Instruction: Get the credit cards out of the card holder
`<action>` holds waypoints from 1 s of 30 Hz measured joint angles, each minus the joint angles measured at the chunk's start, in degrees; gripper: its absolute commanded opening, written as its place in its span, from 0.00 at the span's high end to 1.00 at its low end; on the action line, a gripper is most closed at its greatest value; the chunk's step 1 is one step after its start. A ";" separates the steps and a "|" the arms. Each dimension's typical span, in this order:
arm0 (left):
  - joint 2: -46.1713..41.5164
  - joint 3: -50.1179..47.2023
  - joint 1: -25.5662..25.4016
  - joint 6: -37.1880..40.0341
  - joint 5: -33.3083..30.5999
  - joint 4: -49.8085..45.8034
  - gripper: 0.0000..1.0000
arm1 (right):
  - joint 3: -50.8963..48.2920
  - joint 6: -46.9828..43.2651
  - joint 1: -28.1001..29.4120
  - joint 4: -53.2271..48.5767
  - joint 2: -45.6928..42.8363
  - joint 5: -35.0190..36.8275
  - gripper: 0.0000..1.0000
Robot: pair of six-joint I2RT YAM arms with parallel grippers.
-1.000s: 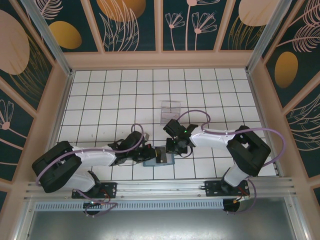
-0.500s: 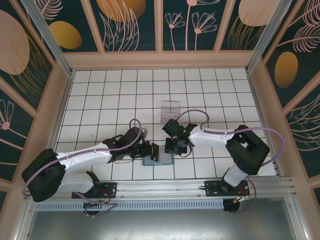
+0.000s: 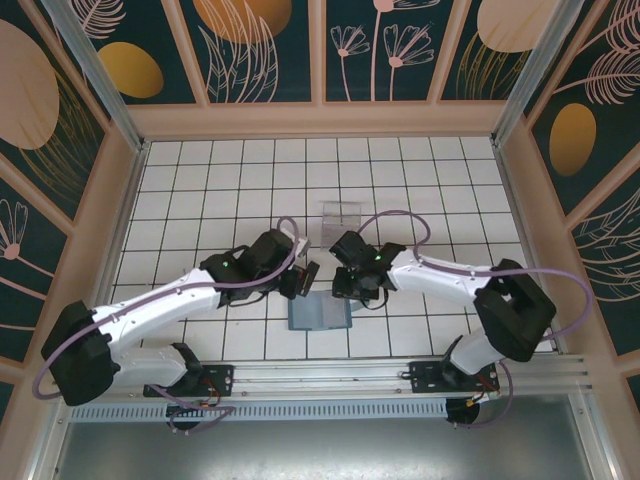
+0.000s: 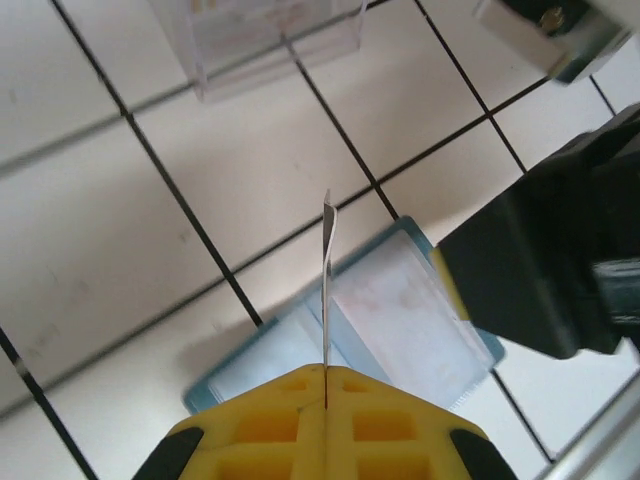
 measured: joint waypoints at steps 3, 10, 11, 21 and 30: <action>3.78 3.93 0.00 7.93 -1.57 -0.98 1.00 | -0.11 -0.02 -2.86 -0.44 -4.31 1.09 0.65; 11.58 11.39 0.00 28.52 -4.92 -1.46 1.00 | -1.86 -1.31 -11.08 -2.51 -13.77 2.82 0.65; 12.52 12.66 0.00 31.56 -5.14 -1.42 1.00 | -1.90 -1.73 -11.89 -3.02 -14.62 3.10 0.65; 27.34 35.08 2.93 53.77 -0.39 -8.72 1.00 | -2.78 -3.10 -14.75 -5.55 -19.02 4.55 0.65; 45.27 60.65 8.31 64.63 3.10 -23.19 1.00 | -3.76 -2.97 -15.19 -6.58 -20.28 4.72 0.66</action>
